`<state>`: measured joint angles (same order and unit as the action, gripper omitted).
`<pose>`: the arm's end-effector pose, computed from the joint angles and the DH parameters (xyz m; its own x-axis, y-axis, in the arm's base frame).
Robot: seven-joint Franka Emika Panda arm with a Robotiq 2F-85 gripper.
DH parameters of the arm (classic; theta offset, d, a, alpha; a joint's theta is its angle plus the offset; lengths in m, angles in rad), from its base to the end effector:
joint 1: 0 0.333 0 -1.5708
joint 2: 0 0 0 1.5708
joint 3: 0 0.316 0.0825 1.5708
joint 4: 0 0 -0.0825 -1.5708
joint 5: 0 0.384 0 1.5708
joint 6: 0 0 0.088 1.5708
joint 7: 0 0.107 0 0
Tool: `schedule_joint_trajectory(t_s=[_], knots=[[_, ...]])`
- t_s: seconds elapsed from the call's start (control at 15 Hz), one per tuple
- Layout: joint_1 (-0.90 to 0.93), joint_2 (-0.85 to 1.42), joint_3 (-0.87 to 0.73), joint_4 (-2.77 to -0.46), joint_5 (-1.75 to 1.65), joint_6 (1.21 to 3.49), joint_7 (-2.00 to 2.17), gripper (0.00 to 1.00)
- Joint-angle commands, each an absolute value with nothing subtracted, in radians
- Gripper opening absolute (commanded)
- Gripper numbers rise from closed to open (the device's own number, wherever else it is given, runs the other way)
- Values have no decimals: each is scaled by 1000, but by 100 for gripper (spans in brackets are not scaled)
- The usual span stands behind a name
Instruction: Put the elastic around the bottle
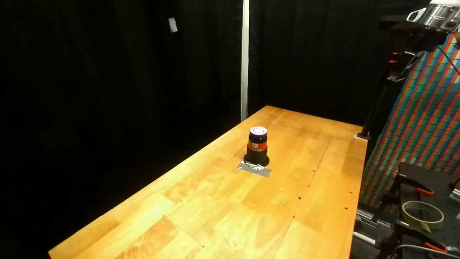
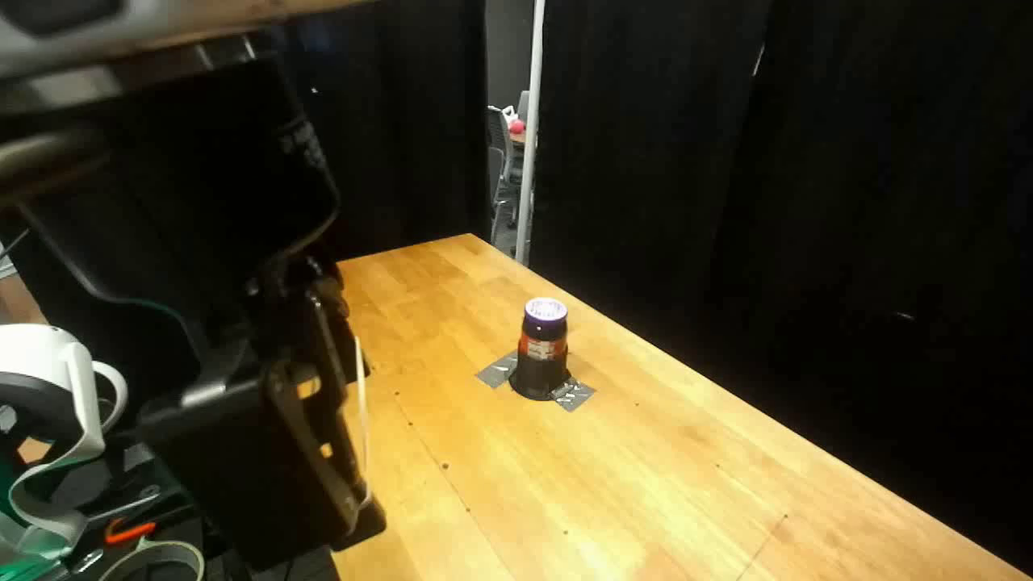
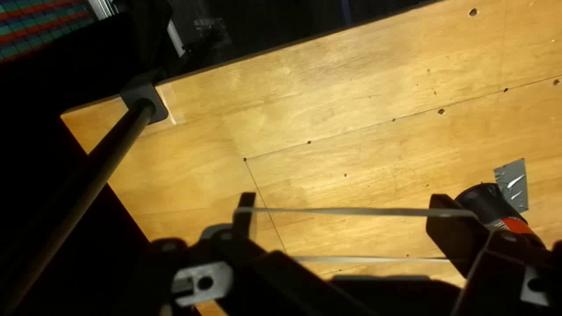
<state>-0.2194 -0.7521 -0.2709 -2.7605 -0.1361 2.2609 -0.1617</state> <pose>0.3020 -0.1608 0.4419 0.9485 -0.2004 0.2453 -0.2011 -0.9793 -0.0222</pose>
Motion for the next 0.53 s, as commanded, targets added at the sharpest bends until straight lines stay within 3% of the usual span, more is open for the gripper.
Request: schedule_joint_trajectory(t_s=[0.0,0.27,0.47], knots=[[-229,-751,-262,-2758,-127,2259,-168,100],[-229,-751,-262,-2758,-127,2259,-168,100],[-185,-709,-154,-2728,-123,2219,-85,100]])
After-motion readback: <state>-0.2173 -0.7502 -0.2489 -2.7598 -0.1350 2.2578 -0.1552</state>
